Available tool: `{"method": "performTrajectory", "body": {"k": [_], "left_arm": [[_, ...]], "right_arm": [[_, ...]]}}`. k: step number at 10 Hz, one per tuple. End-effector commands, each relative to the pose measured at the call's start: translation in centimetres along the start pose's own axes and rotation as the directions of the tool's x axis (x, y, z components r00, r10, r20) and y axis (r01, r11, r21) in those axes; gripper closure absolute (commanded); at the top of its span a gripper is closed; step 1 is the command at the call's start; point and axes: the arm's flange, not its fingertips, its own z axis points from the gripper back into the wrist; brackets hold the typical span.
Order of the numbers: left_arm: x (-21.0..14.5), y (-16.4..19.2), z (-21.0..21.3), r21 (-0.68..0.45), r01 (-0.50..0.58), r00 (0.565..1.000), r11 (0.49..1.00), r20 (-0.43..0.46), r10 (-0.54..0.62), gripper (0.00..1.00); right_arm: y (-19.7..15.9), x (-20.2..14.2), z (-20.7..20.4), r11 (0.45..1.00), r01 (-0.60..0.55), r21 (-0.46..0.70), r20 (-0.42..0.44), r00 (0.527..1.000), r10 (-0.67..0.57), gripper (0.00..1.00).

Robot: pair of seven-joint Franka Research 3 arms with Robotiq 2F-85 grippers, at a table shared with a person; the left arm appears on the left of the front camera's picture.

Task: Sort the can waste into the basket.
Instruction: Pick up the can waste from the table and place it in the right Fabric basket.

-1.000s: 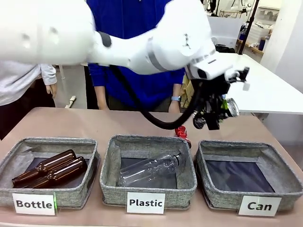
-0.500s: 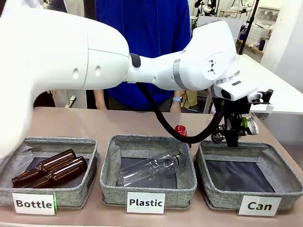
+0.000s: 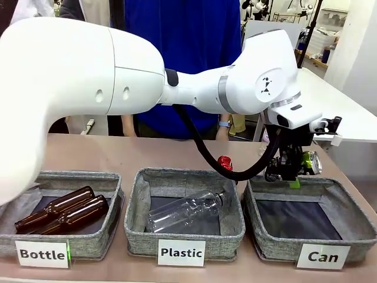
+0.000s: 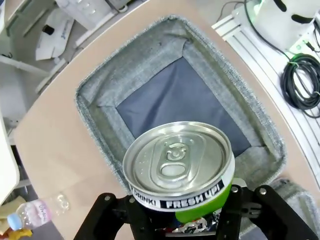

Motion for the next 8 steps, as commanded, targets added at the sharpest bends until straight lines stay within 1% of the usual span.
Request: {"method": "performTrajectory", "body": {"k": [1,2,3,6,8], "left_arm": [[0.6,0.8,0.5,-0.004,-0.016,1.000,1.000,-0.015,0.016,0.00],[0.6,0.7,0.6,-0.003,-0.013,1.000,1.000,-0.015,0.013,0.09],[0.5,0.6,0.7,-0.009,-0.016,1.000,1.000,-0.007,0.016,0.00],[0.7,0.3,1.2,-0.004,-0.017,1.000,1.000,0.018,0.017,0.00],[0.1,-0.2,2.8,-0.002,-0.030,0.999,1.000,0.037,0.030,0.00]], "right_arm": [[0.4,-0.1,-0.4,1.000,-0.014,0.002,0.011,1.000,0.014,0.00],[0.4,-0.1,-0.4,1.000,-0.014,0.002,0.011,1.000,0.014,0.00],[0.4,-0.1,-0.4,1.000,-0.014,0.002,0.011,1.000,0.014,0.00],[0.4,-0.1,-0.4,1.000,-0.014,0.002,0.011,1.000,0.014,0.00],[0.4,-0.1,-0.4,1.000,-0.014,0.002,0.011,1.000,0.014,0.00]]}}
